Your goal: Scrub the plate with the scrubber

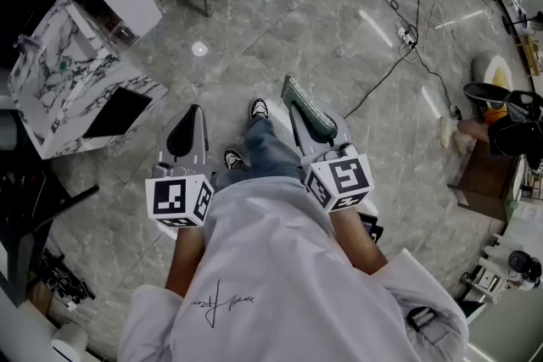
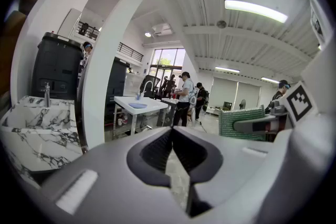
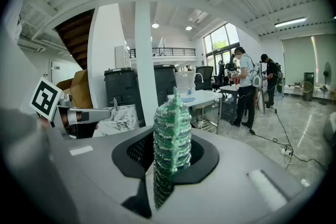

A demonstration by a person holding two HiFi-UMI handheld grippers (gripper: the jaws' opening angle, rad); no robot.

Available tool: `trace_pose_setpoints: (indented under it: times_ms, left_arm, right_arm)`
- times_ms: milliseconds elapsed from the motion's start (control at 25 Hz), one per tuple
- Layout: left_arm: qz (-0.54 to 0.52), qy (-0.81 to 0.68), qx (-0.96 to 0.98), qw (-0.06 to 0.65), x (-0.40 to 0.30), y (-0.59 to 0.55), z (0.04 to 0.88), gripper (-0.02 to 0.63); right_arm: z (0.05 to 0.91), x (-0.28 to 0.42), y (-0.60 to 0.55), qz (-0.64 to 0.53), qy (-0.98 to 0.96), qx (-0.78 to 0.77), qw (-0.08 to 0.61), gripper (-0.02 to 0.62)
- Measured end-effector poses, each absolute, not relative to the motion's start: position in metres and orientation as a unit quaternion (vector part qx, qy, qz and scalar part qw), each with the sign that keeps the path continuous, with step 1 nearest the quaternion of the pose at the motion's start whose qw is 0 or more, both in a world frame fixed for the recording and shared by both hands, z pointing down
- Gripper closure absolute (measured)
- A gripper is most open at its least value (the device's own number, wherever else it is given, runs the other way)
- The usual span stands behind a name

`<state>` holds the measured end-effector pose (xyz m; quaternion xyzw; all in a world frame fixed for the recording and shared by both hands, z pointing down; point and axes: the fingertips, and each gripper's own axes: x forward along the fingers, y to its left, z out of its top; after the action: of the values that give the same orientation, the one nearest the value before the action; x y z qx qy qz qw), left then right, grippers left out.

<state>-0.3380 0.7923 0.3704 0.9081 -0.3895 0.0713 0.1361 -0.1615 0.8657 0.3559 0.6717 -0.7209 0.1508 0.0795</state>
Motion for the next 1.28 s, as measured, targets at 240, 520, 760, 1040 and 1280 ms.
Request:
trace_pose_setpoints:
  times_ms: [240,520,760,1040,1280]
  left_arm:
    - [0.078,-0.399,0.900,0.155,-0.312,0.748,0.381,0.552]
    - [0.085,-0.408,0.896,0.152,-0.272,0.684,0.371,0.552]
    - [0.098,-0.377,0.911,0.137,-0.202,0.649,0.366,0.552]
    - [0.091,-0.389,0.905,0.145,-0.146,0.605,0.357,0.552]
    - [0.100,-0.409,0.896,0.139,-0.128,0.590,0.351,0.552]
  right_arm:
    - [0.363,-0.130,0.821,0.168,-0.720,0.670,0.068,0.534]
    - [0.334,-0.090,0.765,0.161,-0.748,0.644,0.006,0.531]
    - [0.322,-0.063,0.718,0.160,-0.794,0.586,-0.008,0.534]
    - [0.319,-0.016,0.669,0.163,-0.802,0.575,-0.024,0.532]
    - [0.328,0.007,0.643,0.180,-0.809,0.560,-0.014,0.531]
